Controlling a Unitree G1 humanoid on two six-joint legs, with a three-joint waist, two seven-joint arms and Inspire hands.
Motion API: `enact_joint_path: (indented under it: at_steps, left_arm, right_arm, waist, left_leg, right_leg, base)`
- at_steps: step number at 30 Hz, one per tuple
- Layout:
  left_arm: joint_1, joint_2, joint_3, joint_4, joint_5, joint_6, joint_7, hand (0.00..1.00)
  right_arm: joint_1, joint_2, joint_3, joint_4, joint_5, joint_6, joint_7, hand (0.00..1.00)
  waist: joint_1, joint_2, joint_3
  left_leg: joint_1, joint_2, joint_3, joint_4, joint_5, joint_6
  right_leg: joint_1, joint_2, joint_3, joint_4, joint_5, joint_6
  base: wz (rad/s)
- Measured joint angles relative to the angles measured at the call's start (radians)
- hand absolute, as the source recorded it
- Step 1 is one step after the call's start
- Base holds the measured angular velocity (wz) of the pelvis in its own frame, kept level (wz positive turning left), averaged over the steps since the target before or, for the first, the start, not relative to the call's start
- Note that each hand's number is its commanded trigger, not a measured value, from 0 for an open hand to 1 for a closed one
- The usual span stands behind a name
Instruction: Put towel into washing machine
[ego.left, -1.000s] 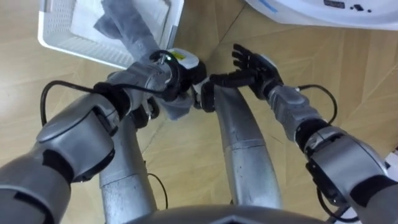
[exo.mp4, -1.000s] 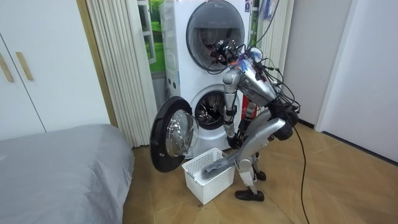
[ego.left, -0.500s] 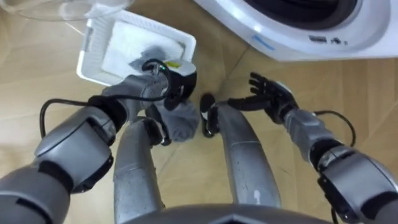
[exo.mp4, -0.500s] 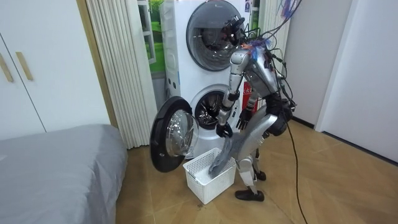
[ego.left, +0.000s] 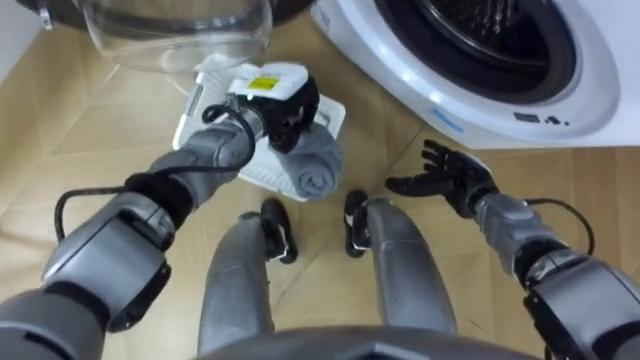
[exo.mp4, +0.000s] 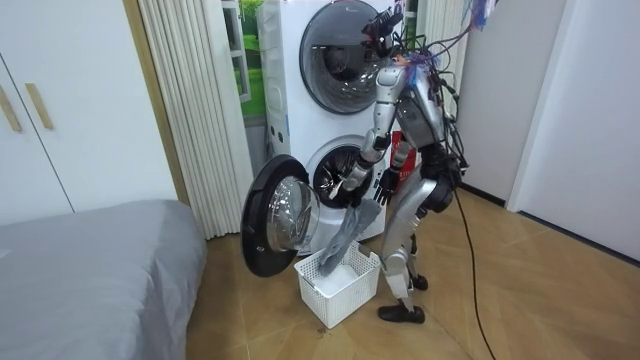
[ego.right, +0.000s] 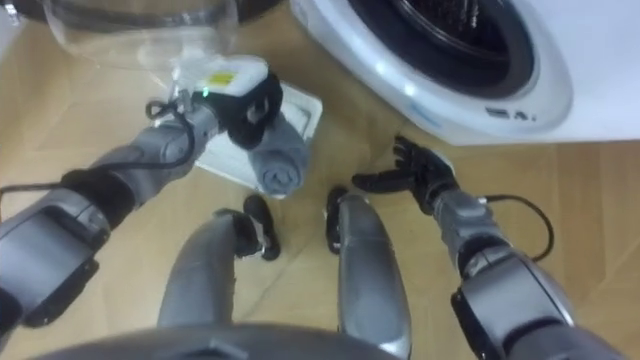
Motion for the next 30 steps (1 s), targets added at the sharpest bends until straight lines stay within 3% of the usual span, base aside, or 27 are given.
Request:
enact_joint_path:
  at_steps: [4, 9, 11, 16, 20, 24, 30]
  left_arm:
    - [0.057, -0.018, 0.023, 0.004, -0.156, -0.001, -0.016, 1.0]
    - [0.08, -0.027, 0.06, -0.01, -0.415, -0.002, -0.123, 1.0]
    - [0.087, -0.032, 0.06, -0.019, -0.586, -0.002, -0.202, 1.0]
    - [0.118, -0.052, 0.056, -0.037, -0.834, -0.002, -0.352, 1.0]
    - [0.123, -0.092, 0.046, -0.056, -0.991, 0.0, -0.458, 1.0]
    - [0.161, -0.093, 0.03, -0.114, -1.144, 0.005, -0.528, 1.0]
    - [0.162, -0.099, 0.015, -0.117, -1.303, 0.051, -0.604, 1.0]
  right_arm:
    - [0.009, 0.001, -0.008, -0.006, -0.047, 0.0, 0.004, 0.0]
    - [0.01, 0.014, -0.014, -0.015, -0.166, -0.001, -0.003, 0.0]
    - [0.011, 0.032, -0.014, -0.015, -0.2, -0.001, -0.024, 0.0]
    - [0.018, 0.06, -0.02, -0.048, -0.29, -0.001, -0.062, 0.0]
    - [-0.002, 0.086, -0.05, -0.063, -0.344, -0.003, -0.072, 0.0]
    - [-0.001, 0.094, -0.051, -0.102, -0.368, -0.001, -0.087, 0.0]
    - [0.016, 0.099, -0.06, -0.154, -0.37, -0.003, -0.134, 0.0]
  waist:
    - [0.009, -0.002, -0.0012]
    - [0.013, -0.011, -0.0065]
    - [0.021, -0.025, -0.0153]
    - [0.038, -0.054, -0.0335]
    - [0.061, -0.056, -0.0341]
    - [0.06, -0.056, -0.0337]
    - [0.062, -0.056, -0.0338]
  left_leg:
    - [0.028, 0.0, 0.002, -0.016, 0.002, -0.003]
    - [0.034, 0.0, -0.003, -0.01, 0.002, -0.004]
    - [0.038, 0.001, -0.002, -0.01, 0.004, -0.004]
    - [0.054, 0.0, 0.0, -0.013, 0.007, -0.002]
    - [0.051, 0.0, -0.005, -0.013, 0.009, 0.0]
    - [0.046, 0.001, -0.009, -0.021, 0.011, 0.0]
    - [0.04, 0.001, -0.021, -0.031, 0.016, -0.002]
  right_leg:
    - [0.026, 0.0, -0.003, -0.009, 0.0, 0.0]
    - [0.035, 0.0, -0.006, -0.01, 0.001, -0.001]
    - [0.037, -0.001, -0.005, -0.01, 0.002, -0.003]
    - [0.051, -0.001, -0.002, -0.011, 0.003, -0.004]
    - [0.055, -0.001, -0.008, -0.013, 0.01, -0.003]
    - [0.055, 0.0, -0.016, -0.024, 0.014, -0.004]
    - [0.059, 0.002, -0.031, -0.043, 0.016, -0.005]
  base:
    - [0.0]
    - [0.01]
    - [-0.03]
    - [0.0]
    - [0.01]
    - [0.03]
    - [0.05]
